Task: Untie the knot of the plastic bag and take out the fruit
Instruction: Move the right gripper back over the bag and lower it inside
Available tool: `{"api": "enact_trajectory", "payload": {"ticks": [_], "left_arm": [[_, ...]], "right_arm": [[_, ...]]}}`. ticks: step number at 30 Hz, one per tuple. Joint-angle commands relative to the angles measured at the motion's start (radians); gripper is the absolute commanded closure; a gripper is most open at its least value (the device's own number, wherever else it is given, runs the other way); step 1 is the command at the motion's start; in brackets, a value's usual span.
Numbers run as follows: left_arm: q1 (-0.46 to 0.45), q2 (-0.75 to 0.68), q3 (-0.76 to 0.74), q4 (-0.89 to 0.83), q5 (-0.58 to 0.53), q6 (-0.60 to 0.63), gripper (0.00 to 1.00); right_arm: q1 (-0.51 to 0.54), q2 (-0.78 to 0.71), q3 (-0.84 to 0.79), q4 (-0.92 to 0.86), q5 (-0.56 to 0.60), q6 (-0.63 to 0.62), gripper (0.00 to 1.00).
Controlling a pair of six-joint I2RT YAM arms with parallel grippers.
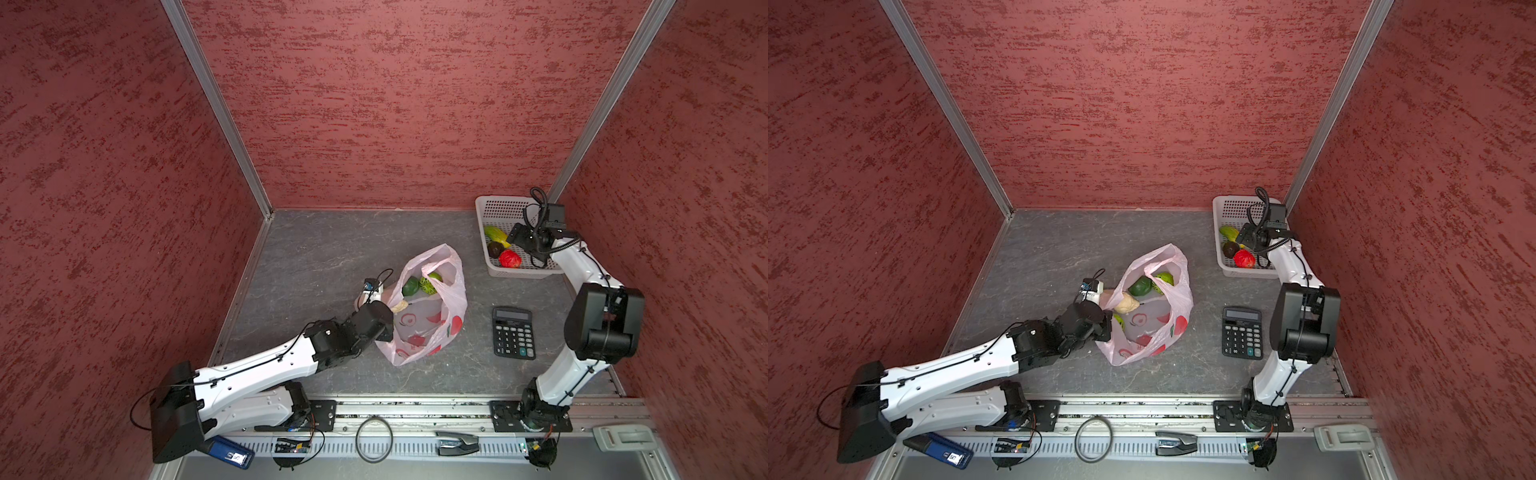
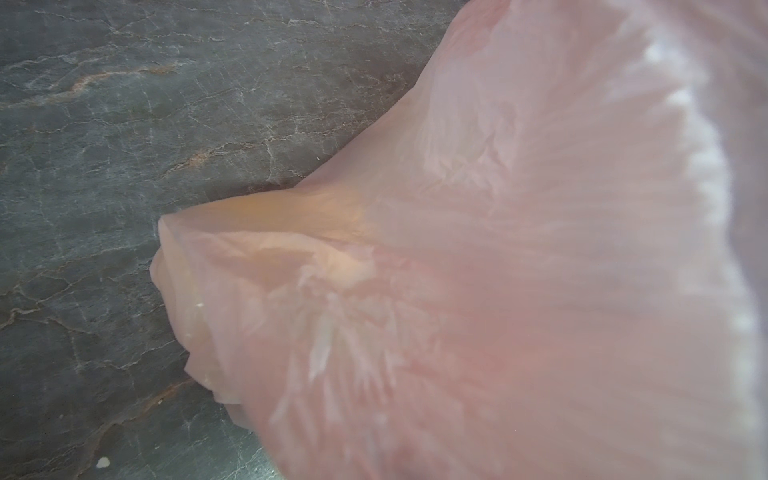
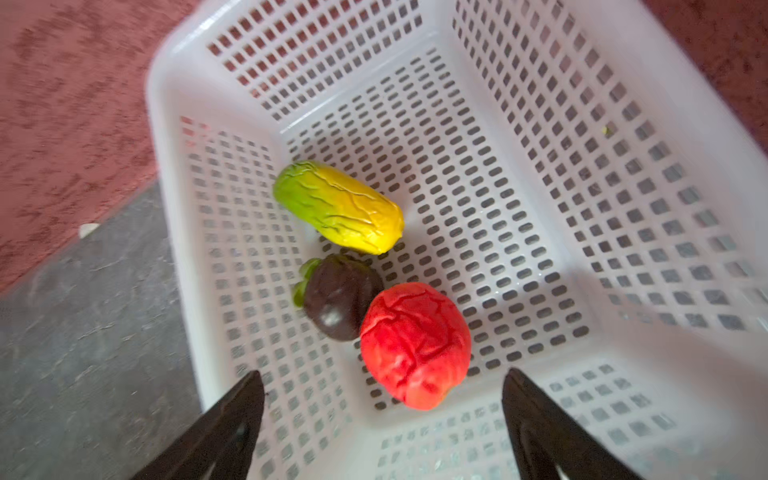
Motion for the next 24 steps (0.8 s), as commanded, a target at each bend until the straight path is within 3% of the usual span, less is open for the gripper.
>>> {"api": "enact_trajectory", "payload": {"ticks": [1,9,14,20,24], "left_arm": [[0.011,-0.011,0.012,0.023,0.002,0.016,1.0],[0.038,-0.026,0.003,0.024,0.024,0.036,1.0],[0.05,-0.026,0.005,0.028,0.035,0.048,1.0],[0.059,-0.03,0.004,0.027,0.04,0.053,1.0],[0.059,-0.037,0.001,0.022,0.038,0.051,1.0]], "right_arm": [[0.051,-0.106,-0.029,-0.045,-0.04,0.017,0.09],[0.258,-0.346,-0.066,-0.164,-0.092,0.087,0.09],[0.482,-0.449,-0.054,-0.214,-0.081,0.188,0.09],[0.783,-0.477,-0.05,-0.215,0.01,0.314,0.1],[0.925,-0.452,-0.063,-0.182,0.06,0.367,0.1]]}}
